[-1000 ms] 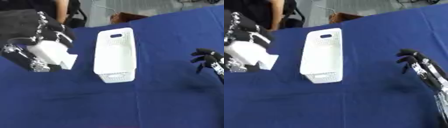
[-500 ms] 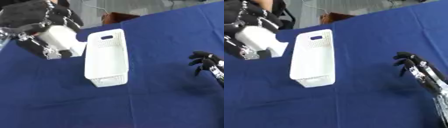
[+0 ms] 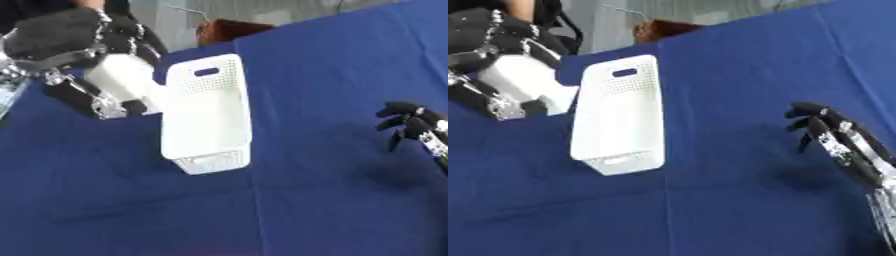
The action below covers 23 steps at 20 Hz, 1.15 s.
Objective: Pick up objects on the table and place them in the box.
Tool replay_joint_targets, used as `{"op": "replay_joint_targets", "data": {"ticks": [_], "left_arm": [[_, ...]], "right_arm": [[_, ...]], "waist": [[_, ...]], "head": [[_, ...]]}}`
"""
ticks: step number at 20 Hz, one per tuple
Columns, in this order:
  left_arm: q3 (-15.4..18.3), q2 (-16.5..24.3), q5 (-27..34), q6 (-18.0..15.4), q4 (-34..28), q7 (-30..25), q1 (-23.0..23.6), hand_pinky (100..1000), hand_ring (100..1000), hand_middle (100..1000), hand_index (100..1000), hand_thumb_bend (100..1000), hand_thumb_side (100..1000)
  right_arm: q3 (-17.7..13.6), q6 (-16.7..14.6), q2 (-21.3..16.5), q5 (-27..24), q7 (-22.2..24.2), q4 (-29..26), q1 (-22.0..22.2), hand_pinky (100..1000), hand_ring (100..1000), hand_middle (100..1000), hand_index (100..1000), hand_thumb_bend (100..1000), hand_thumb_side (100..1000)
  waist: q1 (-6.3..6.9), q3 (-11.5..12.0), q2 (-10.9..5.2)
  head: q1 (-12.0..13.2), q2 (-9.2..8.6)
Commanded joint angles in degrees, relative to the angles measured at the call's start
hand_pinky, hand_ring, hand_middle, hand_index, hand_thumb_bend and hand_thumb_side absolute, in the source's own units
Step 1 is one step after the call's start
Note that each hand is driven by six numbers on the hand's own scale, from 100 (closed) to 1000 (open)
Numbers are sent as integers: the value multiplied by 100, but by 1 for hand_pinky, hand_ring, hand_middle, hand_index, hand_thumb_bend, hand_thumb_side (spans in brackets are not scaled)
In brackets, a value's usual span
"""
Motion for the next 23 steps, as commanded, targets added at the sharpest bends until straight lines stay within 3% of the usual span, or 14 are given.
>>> {"op": "replay_joint_targets", "data": {"ticks": [1, 11, 20, 23], "left_arm": [[50, 95, -59, -2, 11, 43, -79, 100, 100, 100, 120, 100, 200], [-19, -122, -318, 4, 257, 16, -212, 100, 100, 100, 123, 100, 238], [-117, -315, -695, -61, 430, 22, -268, 100, 100, 100, 126, 100, 252], [-152, -401, -814, -101, 480, 73, -304, 100, 100, 100, 189, 100, 208]], "right_arm": [[11, -22, -51, -35, 25, -88, -117, 441, 703, 761, 905, 100, 861], [142, -61, 40, -83, 155, -68, -340, 442, 703, 761, 905, 100, 863], [181, -104, 30, -121, 225, -30, -486, 443, 703, 762, 905, 100, 864], [184, -112, 42, -125, 235, -28, -506, 443, 703, 762, 905, 100, 864]], "waist": [[-29, -24, -55], [-33, -413, 208], [8, -660, 386], [6, -696, 413]], "head": [[25, -84], [187, -335], [196, -411], [217, -449]]}}
